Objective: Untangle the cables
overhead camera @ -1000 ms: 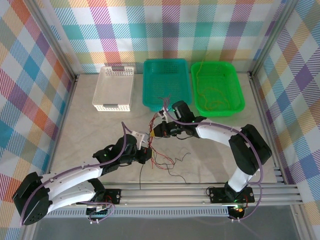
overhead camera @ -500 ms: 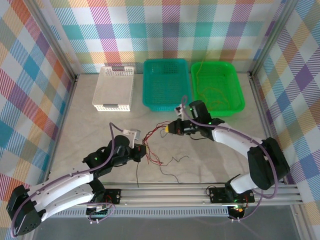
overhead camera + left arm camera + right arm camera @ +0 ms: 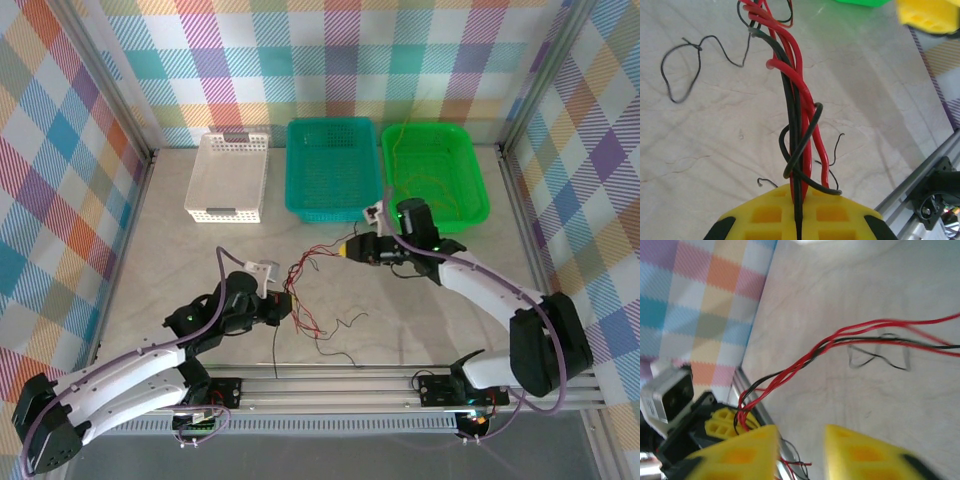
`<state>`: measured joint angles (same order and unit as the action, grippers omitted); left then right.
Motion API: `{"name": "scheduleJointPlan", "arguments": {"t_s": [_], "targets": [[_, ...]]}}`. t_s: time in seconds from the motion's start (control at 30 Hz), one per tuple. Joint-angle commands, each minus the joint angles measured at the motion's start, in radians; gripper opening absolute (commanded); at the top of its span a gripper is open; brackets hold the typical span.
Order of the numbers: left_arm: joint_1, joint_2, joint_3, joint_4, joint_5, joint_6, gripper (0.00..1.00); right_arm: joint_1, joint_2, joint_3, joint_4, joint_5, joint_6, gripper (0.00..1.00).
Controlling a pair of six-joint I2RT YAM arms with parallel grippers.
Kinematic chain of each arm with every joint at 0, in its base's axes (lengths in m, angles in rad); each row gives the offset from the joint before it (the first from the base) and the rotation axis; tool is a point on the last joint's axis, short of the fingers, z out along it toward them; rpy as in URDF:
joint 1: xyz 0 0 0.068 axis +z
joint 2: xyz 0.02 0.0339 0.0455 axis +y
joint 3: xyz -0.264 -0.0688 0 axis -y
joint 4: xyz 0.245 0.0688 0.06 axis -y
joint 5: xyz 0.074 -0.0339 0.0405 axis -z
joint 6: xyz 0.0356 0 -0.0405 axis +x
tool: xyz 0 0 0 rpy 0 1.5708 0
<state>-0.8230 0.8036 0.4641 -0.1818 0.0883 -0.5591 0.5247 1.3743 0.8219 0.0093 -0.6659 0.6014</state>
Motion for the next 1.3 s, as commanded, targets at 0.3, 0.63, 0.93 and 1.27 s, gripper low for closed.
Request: {"name": "scheduleJointPlan", "arguments": {"t_s": [0.3, 0.63, 0.93, 1.27], "targets": [[0.007, 0.071, -0.016, 0.147, 0.094, -0.001, 0.00, 0.161, 0.242, 0.049, 0.304, -0.059, 0.157, 0.57], [-0.004, 0.099, -0.040, 0.176, 0.117, 0.008, 0.00, 0.179, 0.260, 0.063, 0.339, 0.034, 0.188, 0.35], [-0.005, 0.084, -0.044, 0.154, 0.093, 0.022, 0.00, 0.189, 0.308, 0.073, 0.390, -0.030, 0.233, 0.22], [-0.004, 0.070, -0.042, 0.117, 0.091, 0.038, 0.00, 0.188, 0.238, 0.026, 0.382, 0.024, 0.186, 0.00]]}}
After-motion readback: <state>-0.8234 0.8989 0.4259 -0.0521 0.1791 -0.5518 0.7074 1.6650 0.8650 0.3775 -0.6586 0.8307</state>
